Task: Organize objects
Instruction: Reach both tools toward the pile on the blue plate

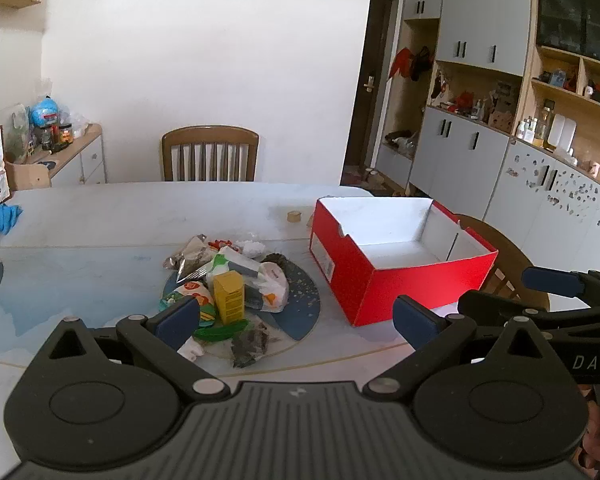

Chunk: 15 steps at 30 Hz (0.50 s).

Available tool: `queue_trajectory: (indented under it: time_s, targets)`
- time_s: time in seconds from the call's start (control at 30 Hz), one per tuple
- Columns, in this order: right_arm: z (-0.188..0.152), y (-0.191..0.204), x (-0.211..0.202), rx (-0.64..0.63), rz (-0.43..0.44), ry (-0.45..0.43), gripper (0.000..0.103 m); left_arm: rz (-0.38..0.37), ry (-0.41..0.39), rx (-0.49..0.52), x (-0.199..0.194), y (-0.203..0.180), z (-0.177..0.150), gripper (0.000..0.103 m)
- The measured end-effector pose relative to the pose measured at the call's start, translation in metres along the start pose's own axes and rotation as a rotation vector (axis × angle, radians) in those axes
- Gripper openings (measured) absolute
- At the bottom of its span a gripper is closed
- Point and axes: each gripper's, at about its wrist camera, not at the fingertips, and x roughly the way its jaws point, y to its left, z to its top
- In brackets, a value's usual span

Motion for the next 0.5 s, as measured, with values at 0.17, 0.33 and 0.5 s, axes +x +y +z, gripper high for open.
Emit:
queue_trajectory:
  time_s: [0.17,0.33,0.5]
  targets:
    - [0.002,0.010,0.012,-0.006,-0.004,0.016,0.102,0.000,0.009,-0.013,0.007,0.014,0.001,0.103]
    - [0.005,0.023,0.028,-0.007,-0.011,0.037,0.102,-0.006,0.023,-0.021,0.017,0.032,0.003,0.103]
    - [0.008,0.036,0.046,-0.005,-0.018,0.063,0.102,-0.010,0.047,-0.022,0.030,0.052,0.007,0.103]
